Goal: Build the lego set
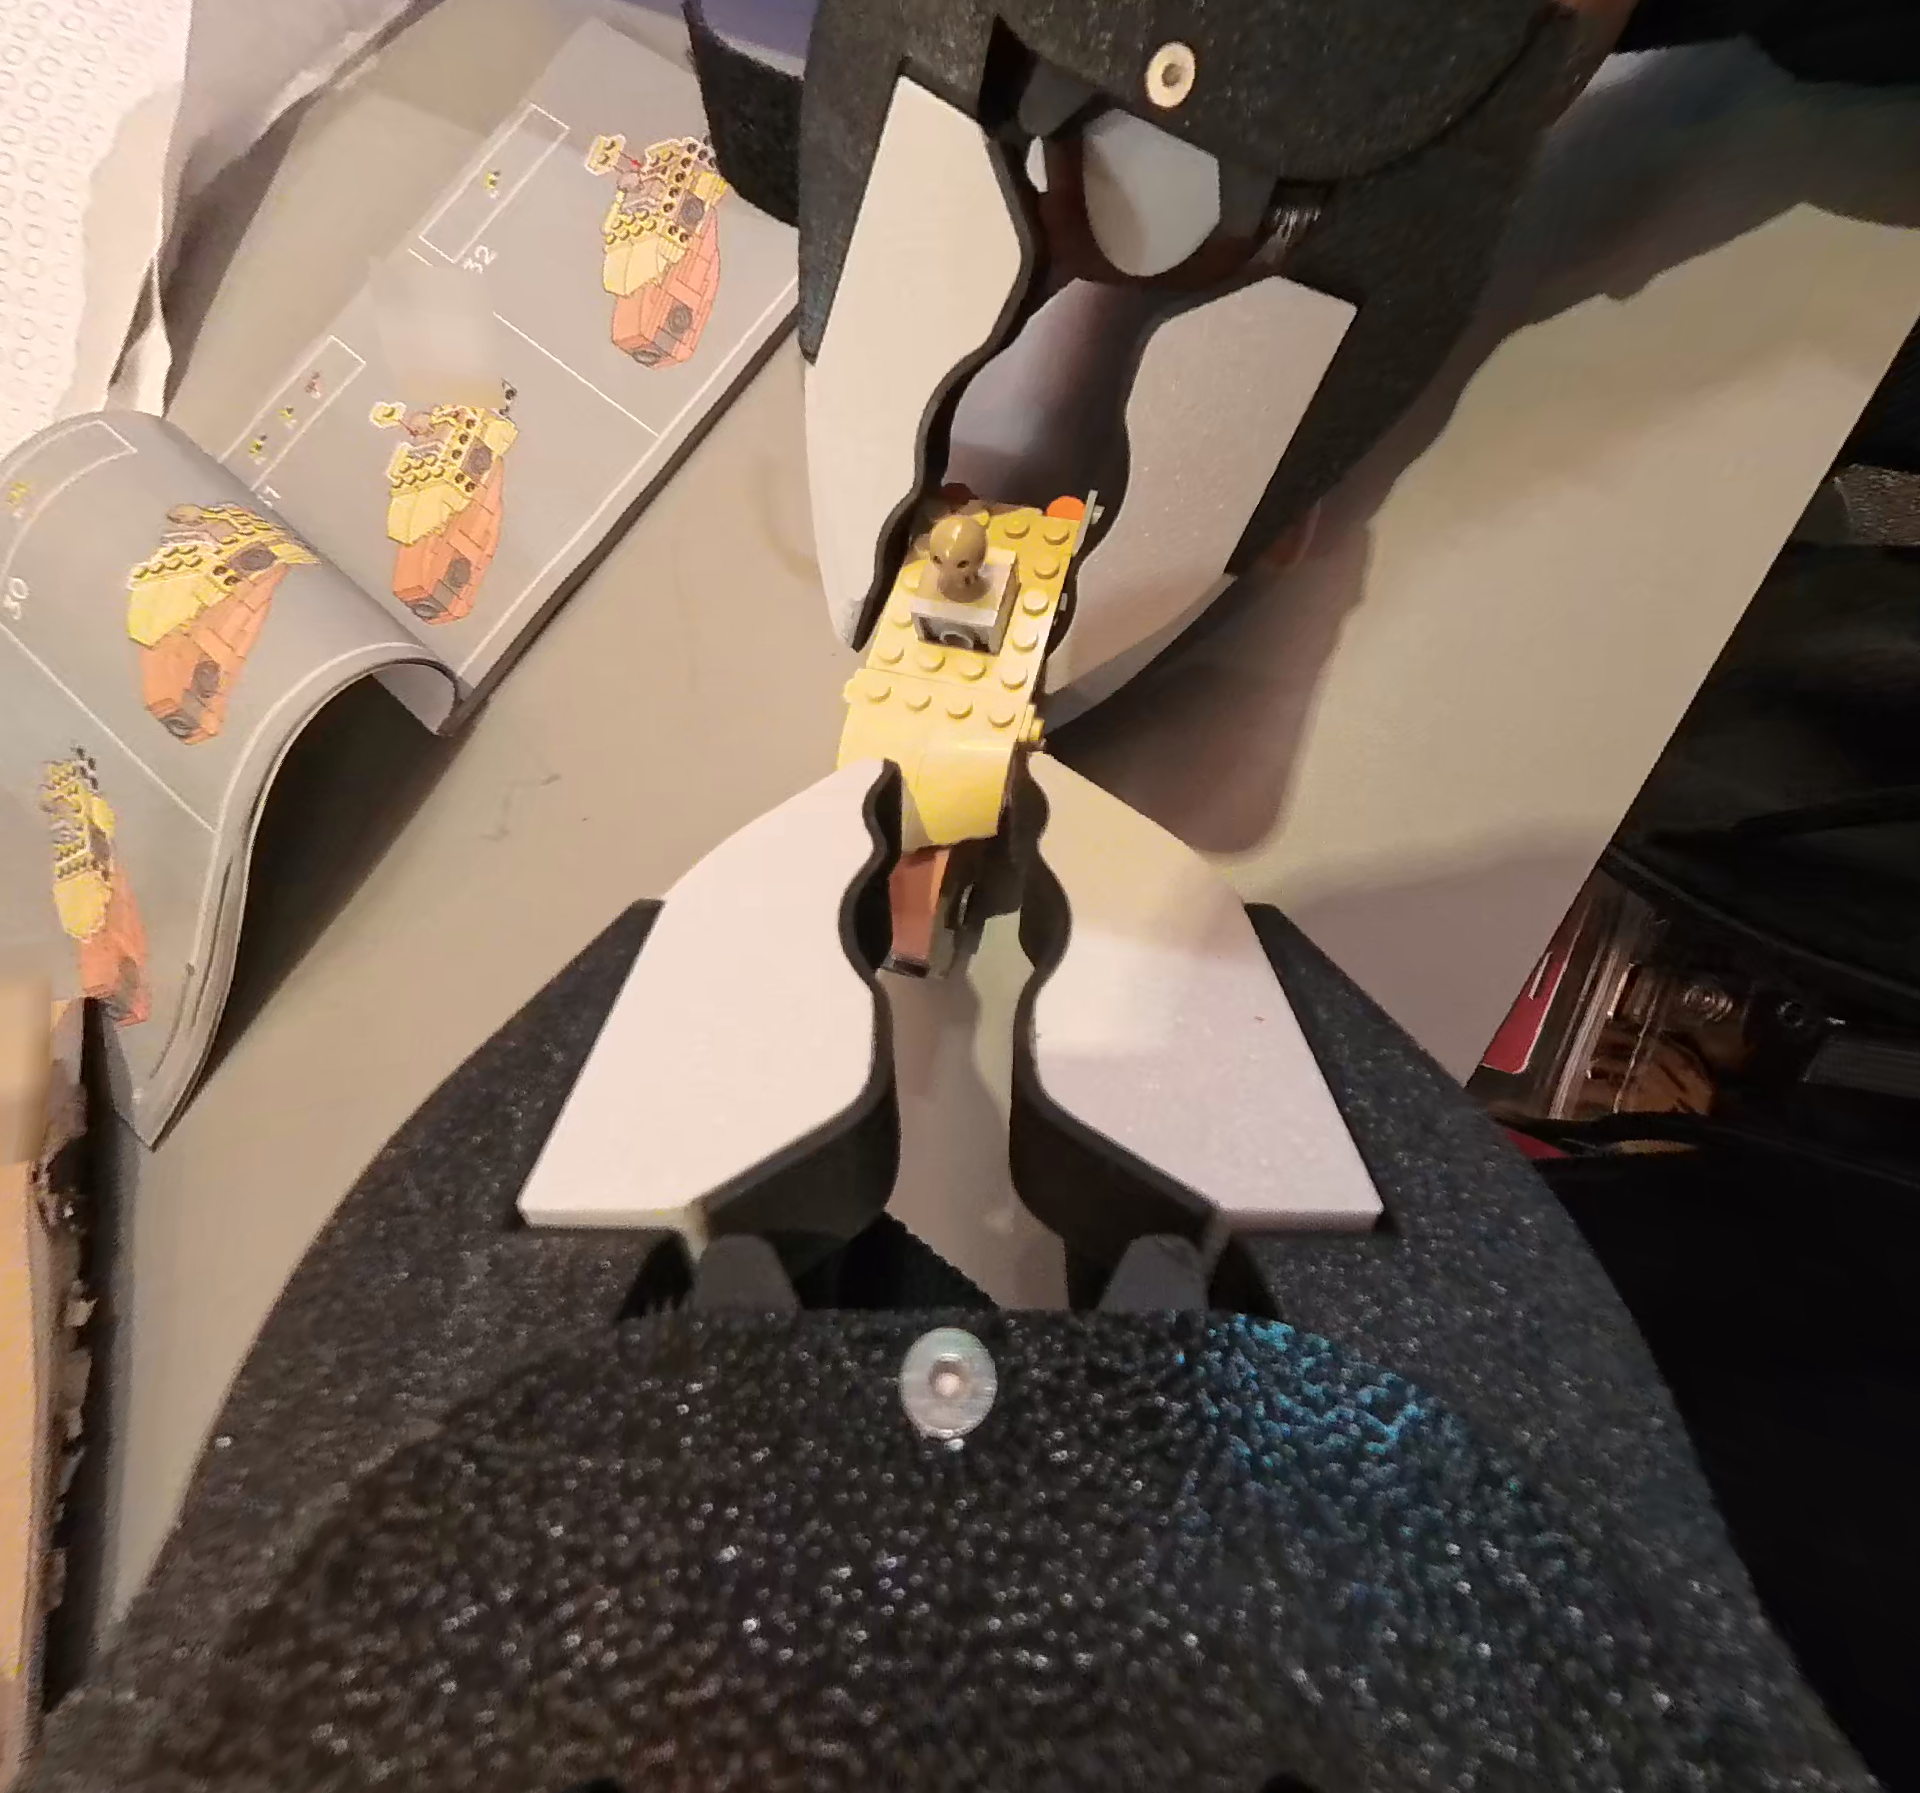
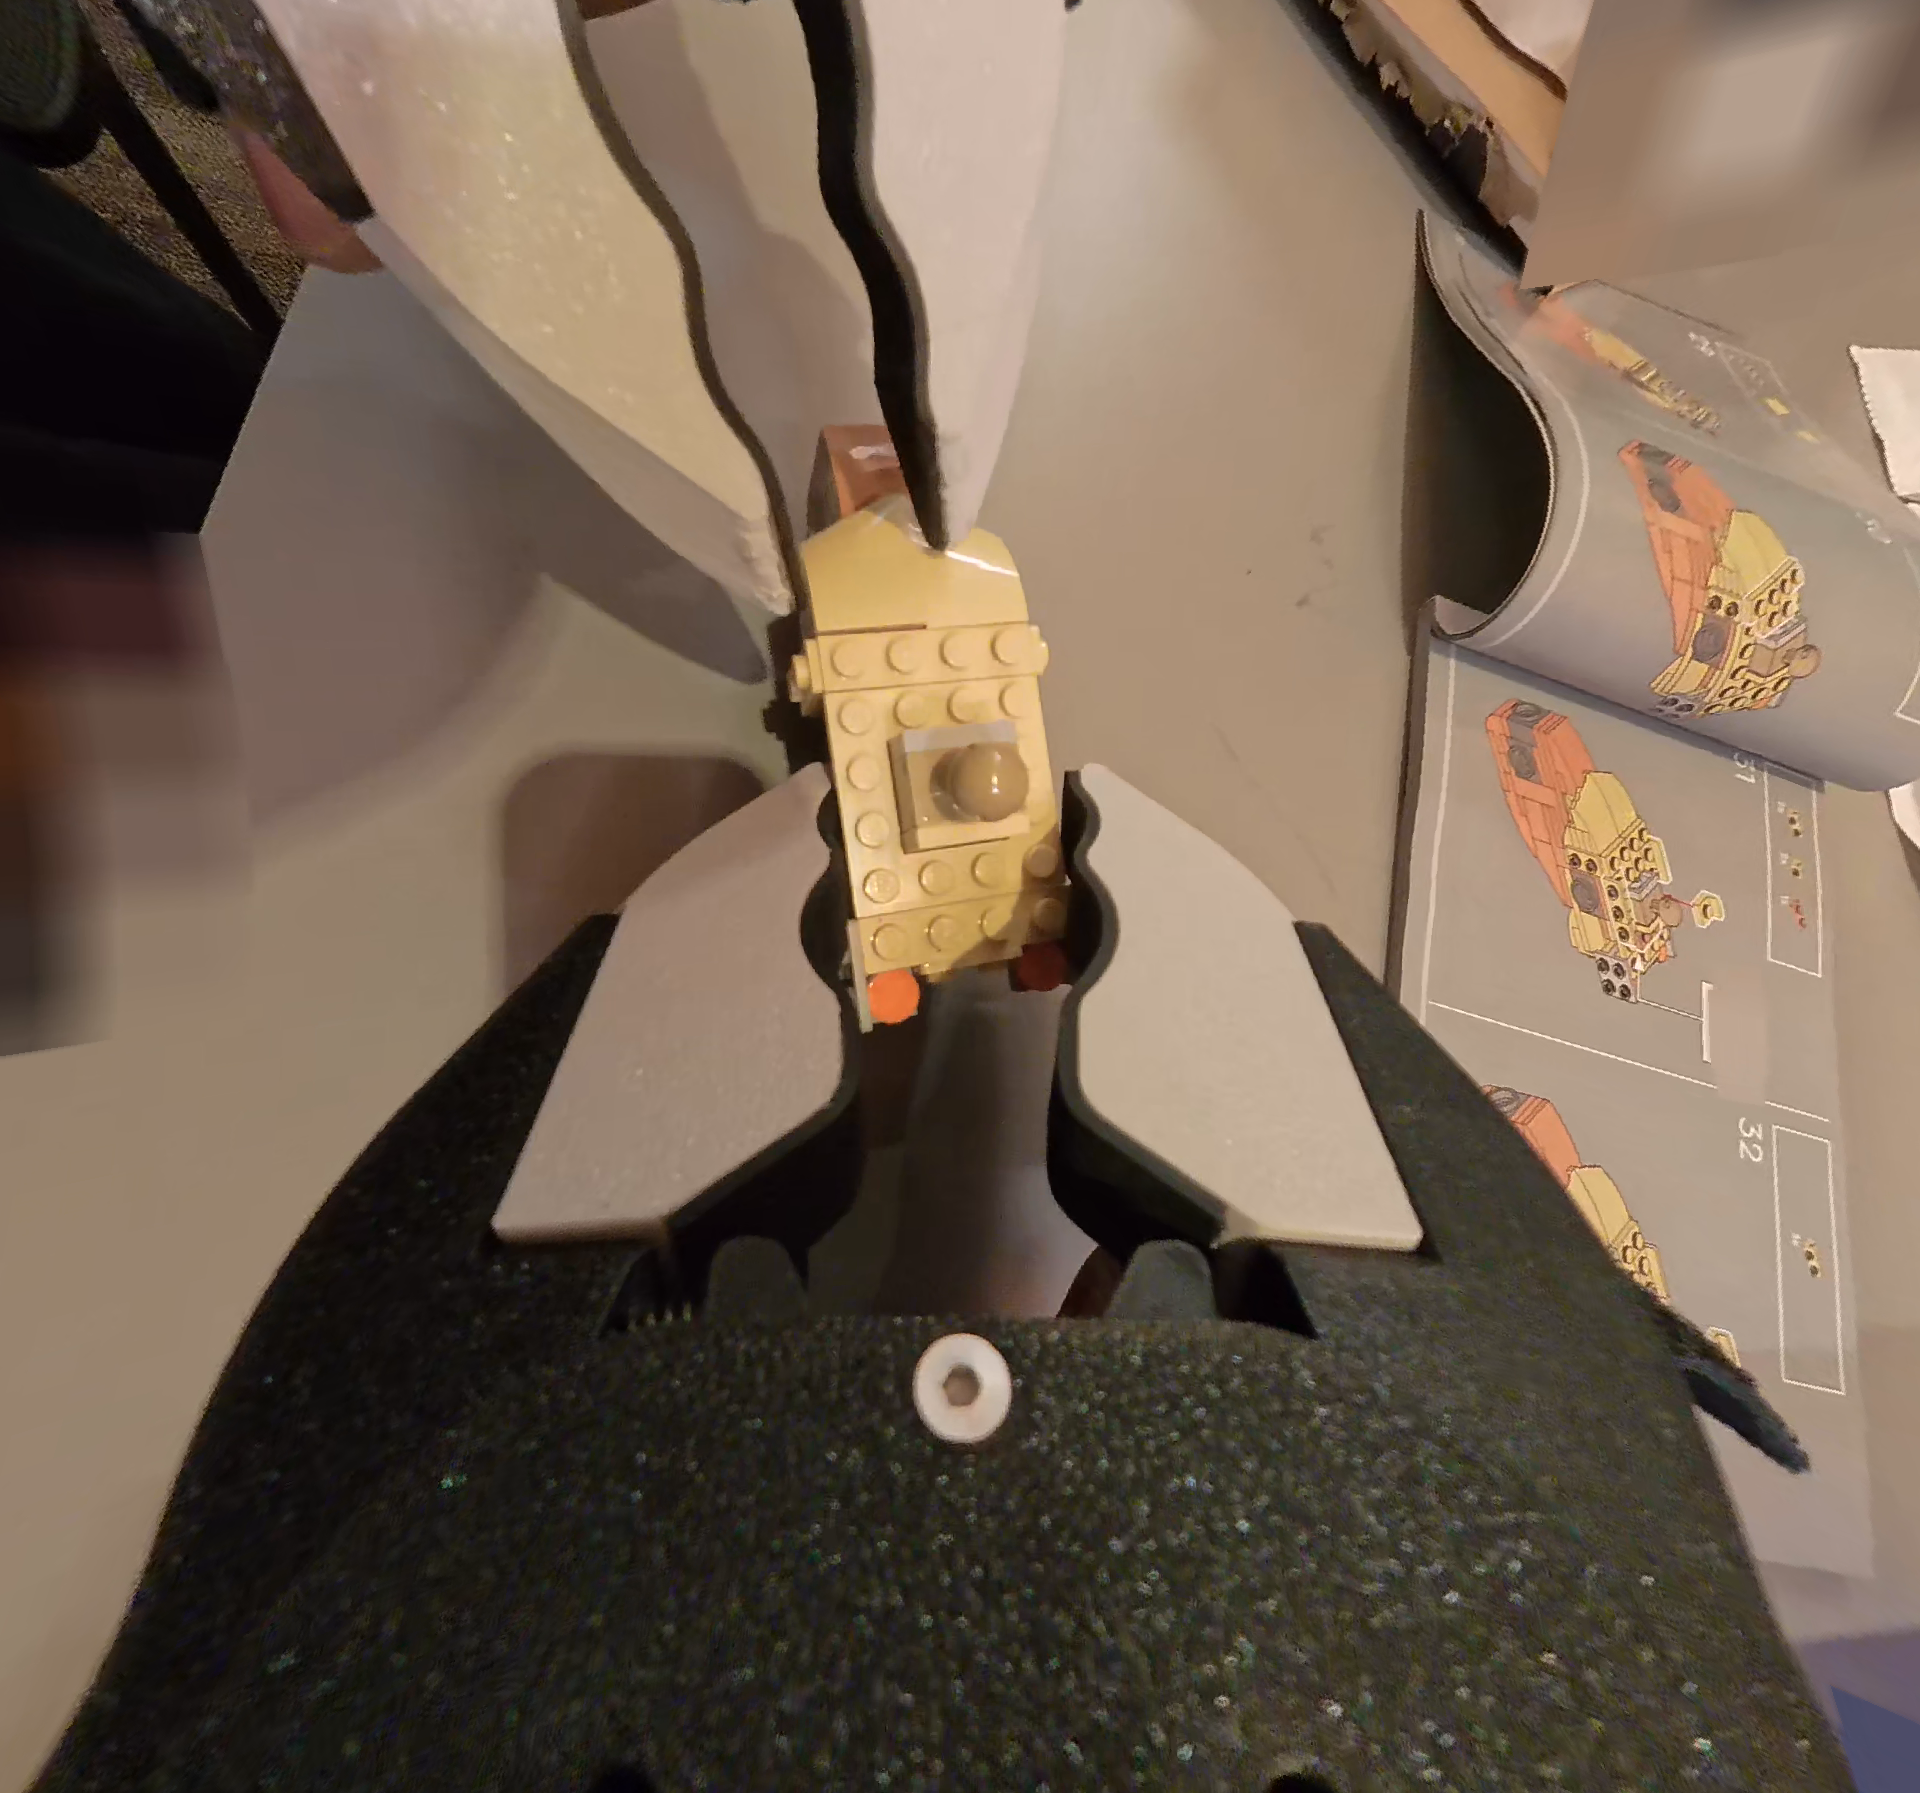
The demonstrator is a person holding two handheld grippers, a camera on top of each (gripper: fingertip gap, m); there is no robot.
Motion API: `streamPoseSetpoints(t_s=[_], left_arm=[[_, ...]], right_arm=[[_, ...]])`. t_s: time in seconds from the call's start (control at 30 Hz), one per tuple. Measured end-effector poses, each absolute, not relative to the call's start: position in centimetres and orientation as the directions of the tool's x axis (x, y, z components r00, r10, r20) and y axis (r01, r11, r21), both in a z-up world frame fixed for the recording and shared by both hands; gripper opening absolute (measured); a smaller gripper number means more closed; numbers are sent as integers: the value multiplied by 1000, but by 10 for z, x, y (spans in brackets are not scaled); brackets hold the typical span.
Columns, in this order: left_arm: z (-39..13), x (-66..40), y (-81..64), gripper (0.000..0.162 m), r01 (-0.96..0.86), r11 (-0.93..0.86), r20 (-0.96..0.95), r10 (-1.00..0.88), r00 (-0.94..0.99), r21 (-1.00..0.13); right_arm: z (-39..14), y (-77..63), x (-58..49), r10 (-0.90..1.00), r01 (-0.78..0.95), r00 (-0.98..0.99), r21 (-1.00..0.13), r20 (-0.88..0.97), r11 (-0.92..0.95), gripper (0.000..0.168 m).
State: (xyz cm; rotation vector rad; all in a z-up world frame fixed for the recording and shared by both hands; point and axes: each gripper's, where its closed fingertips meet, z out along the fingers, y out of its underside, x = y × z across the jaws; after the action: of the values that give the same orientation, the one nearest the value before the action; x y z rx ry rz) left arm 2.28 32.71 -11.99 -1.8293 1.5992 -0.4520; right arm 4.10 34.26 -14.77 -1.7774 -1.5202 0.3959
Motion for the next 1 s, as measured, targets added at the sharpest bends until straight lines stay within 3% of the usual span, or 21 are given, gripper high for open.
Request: streamPoseSetpoints(t_s=[0.3,0.43,0.63,1.0], left_arm=[[-118,25,327,24,-723,43,-232,-959,164,-689],[-108,21,325,26,-670,240,-383,-921,71,-702],[-119,17,323,26,-615,532,-622,-778,-85,-582],[-126,25,331,29,-569,675,-756,-640,-136,-469]], right_arm=[[-147,342,41,945,699,250,-715,213,-24,38],[-148,342,41,946,695,254,-719,200,-34,38],[-147,342,40,950,682,264,-729,165,-63,38],[-147,343,39,951,671,285,-733,118,-110,38]])
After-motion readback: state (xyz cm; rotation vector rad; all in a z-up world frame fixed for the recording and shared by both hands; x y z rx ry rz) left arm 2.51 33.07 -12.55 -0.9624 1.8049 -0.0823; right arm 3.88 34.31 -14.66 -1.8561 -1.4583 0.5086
